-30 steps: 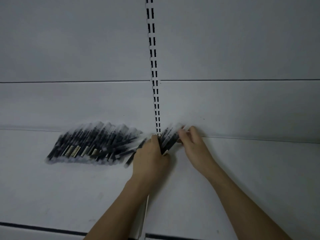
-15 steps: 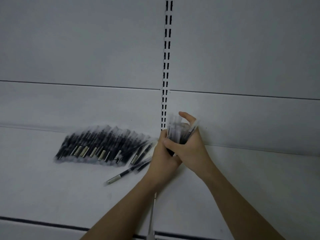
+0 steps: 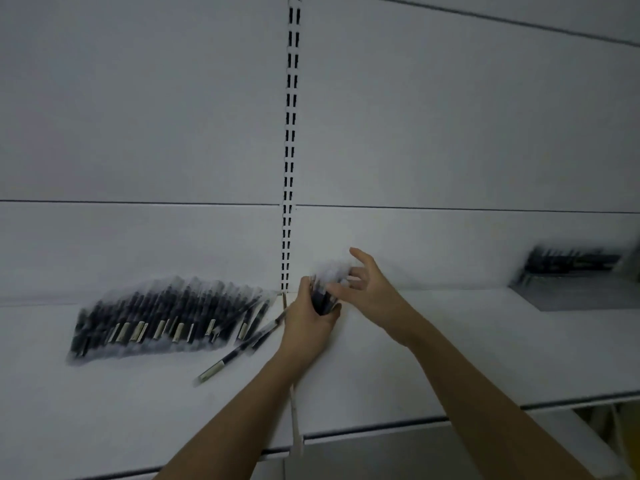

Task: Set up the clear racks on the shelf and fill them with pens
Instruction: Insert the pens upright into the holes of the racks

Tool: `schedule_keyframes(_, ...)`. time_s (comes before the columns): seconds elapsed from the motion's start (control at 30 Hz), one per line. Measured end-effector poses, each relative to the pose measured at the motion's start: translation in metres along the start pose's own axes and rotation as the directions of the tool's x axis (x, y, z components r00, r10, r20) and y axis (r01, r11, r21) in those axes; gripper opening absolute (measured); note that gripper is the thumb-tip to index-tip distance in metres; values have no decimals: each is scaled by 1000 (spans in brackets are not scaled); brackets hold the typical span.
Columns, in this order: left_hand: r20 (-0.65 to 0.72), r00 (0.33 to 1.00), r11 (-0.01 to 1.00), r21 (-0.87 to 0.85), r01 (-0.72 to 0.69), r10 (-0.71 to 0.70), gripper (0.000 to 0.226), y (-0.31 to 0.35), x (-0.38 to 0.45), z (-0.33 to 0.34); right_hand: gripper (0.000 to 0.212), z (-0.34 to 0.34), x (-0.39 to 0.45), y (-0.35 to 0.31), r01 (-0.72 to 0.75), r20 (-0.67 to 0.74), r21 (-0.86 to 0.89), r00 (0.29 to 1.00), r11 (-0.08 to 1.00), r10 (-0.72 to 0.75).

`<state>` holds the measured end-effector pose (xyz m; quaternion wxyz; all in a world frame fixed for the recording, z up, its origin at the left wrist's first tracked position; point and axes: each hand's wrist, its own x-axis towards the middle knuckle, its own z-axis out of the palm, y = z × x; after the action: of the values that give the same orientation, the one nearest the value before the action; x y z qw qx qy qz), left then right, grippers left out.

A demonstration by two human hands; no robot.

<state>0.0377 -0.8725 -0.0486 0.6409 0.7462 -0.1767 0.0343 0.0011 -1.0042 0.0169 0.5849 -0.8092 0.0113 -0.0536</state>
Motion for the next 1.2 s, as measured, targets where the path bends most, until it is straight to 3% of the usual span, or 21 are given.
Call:
schedule_keyframes(0.23,145,989,993,-117,23,-6,25,30,-13,28,55,-58,-67,3,-97,-213,-335,977,937,25)
schedule_keyframes(0.4,234,971,988,-154,-4,40,23,72,-28,69,62,-119,-105,7,-191,-262,-721,965,666,-7)
schedule_keyframes(0.6,298,952,979,-205,-9,71,22,116,-44,142,61,-204,-146,11,-235,-293,-804,956,547,-20)
schedule_keyframes(0.97,424,905,920,-352,172,-7,30,179,-81,355,54,-386,-264,92,-342,-389,-659,917,670,86)
schedule_keyframes(1.07,492,870,922,-330,203,-15,29,187,-95,394,46,-423,-276,93,-295,-418,-591,908,751,27)
schedule_keyframes(1.2,539,842,949,-273,160,13,27,188,-98,432,30,-453,-263,89,-107,-465,-347,883,932,-72)
